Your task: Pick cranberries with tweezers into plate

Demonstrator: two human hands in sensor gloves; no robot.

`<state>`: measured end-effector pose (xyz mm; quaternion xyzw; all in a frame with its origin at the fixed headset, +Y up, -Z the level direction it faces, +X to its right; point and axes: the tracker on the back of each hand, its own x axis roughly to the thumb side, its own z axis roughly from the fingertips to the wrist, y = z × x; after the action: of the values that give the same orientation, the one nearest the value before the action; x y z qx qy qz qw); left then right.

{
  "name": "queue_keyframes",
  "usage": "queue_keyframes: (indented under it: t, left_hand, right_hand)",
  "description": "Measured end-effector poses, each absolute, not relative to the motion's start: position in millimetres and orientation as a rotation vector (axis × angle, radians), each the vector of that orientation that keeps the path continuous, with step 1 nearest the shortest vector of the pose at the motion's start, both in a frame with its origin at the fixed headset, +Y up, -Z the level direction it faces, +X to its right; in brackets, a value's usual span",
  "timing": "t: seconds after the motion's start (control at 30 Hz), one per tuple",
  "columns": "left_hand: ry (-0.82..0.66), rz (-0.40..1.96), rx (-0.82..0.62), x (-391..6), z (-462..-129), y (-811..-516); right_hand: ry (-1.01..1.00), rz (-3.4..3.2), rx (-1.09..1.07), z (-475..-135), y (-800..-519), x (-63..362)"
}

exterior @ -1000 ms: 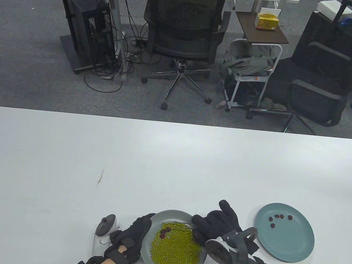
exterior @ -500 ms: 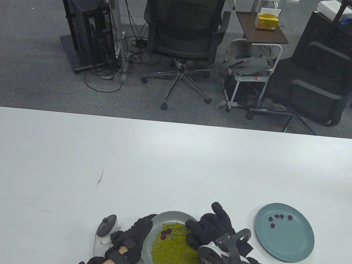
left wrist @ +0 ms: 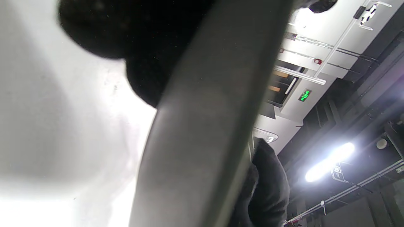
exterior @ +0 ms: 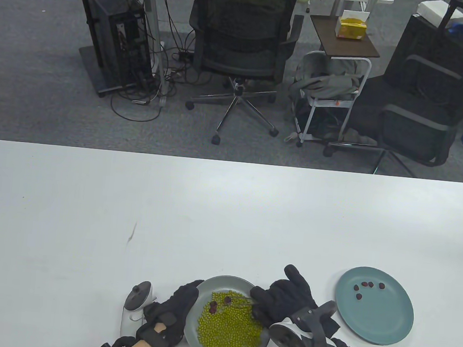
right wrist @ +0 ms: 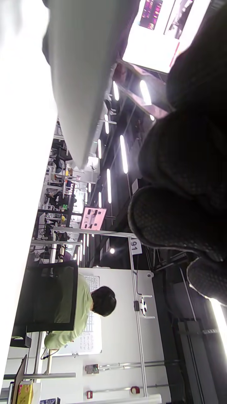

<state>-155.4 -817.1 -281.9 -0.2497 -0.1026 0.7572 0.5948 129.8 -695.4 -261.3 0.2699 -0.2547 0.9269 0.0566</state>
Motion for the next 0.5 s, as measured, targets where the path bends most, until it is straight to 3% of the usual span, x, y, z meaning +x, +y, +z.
queue_keyframes:
  t: [0.5]
  left_hand:
    - [-0.244,1.769,-0.518,-164,-282,-807]
  right_hand:
    - [-0.891,2.800,0.603,-270,-667,176]
